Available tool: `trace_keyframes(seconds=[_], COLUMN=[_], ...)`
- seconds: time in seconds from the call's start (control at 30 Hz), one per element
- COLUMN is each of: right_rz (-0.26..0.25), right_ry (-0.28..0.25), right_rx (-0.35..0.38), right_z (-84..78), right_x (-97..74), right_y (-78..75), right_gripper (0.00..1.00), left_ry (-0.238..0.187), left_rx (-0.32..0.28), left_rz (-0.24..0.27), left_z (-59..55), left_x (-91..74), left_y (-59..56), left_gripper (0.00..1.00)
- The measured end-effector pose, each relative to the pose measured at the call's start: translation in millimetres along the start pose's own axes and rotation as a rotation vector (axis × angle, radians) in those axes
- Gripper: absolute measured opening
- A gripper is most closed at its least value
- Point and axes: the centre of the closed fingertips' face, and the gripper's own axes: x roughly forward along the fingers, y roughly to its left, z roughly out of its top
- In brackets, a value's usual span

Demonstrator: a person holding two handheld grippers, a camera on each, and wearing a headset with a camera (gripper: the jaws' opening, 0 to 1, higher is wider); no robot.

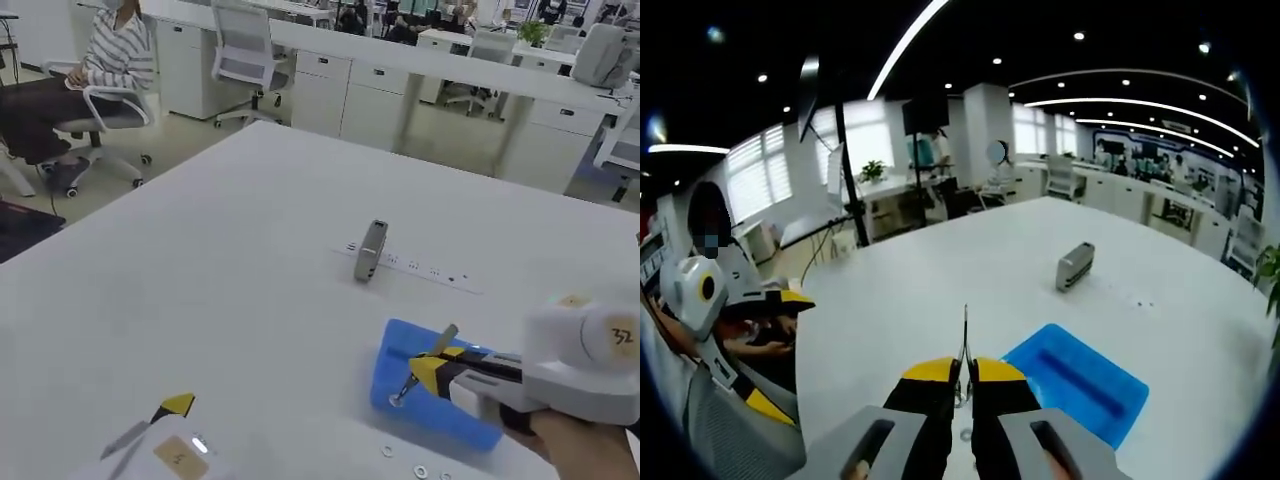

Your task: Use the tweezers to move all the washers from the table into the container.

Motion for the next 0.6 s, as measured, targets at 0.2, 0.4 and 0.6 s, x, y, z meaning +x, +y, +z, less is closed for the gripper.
trace_keyframes(seconds=[0.2, 0.4, 0.6], right_rz=[-0.01, -0.046, -0.075], right_ry=[-0.002, 0.015, 0.037], right_rx=[-0.003, -0.027, -0.024], right_z=[4.8, 6.2, 5.9], right_x=[4.3, 10.9, 22.1], right_y=[-7.1, -21.0, -35.6], right_gripper=[0.01, 0.01, 0.01], left_ry=[0.01, 0.02, 0.047], left_rx=[0.019, 0.028, 0.03], left_rz=[-0.012, -0.016, -0.035], left_z=[-1.1, -2.8, -6.9], left_x=[0.7, 1.0, 2.1], left_y=[-3.3, -4.4, -8.1], left_gripper=[0.99, 0.99, 0.99])
